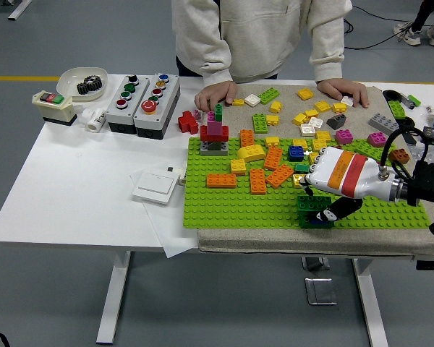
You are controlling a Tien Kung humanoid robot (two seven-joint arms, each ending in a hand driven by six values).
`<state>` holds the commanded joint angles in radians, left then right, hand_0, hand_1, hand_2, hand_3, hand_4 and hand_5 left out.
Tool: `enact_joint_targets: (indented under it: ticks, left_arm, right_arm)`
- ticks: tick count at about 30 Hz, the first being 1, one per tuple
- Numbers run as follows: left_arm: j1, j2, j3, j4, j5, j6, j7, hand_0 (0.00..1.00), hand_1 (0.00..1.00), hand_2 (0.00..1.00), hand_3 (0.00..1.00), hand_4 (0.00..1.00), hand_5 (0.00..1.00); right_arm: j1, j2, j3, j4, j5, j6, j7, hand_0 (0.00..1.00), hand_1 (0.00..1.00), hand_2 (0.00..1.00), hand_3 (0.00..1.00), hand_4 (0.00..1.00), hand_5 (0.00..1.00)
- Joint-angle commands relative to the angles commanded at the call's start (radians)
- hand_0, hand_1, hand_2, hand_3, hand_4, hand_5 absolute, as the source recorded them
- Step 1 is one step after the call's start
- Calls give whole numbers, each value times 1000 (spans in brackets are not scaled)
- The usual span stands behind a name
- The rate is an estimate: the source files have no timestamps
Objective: Pick up the brick,pile it on top of brick,press brick,pick up the brick,pile it on top of brick,press brick
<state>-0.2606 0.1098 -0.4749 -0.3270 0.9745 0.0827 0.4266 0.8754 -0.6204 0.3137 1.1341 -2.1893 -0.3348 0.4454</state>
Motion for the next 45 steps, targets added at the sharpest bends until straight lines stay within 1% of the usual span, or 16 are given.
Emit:
enact_joint_targets:
  ticks: [9, 23, 24, 45]
  left_arm:
    - [1, -2, -3, -1, 7, -3, 2, 667, 710, 727, 585, 667, 658]
    - [0, -2, -5, -3, 11, -5, 3, 667, 710, 728, 586, 668, 658]
    - [0, -2, -4, -2, 11, -5, 3, 667, 710, 728, 586, 668, 659]
    - [-2, -2, -3, -3, 7, -5, 3, 664, 710, 727, 586, 668, 661]
  right_arm:
    - [-9, 1, 0, -10, 17, -3, 9, 158, 80, 143, 255, 747, 538]
    - [-16, 3, 10, -17, 24, 8, 13, 163, 82, 147, 267, 755, 538]
    - [-17, 3, 10, -18, 24, 9, 13, 164, 88, 150, 282, 764, 531]
    - [-23, 1, 20, -27, 25, 26, 18, 172, 99, 160, 321, 782, 523]
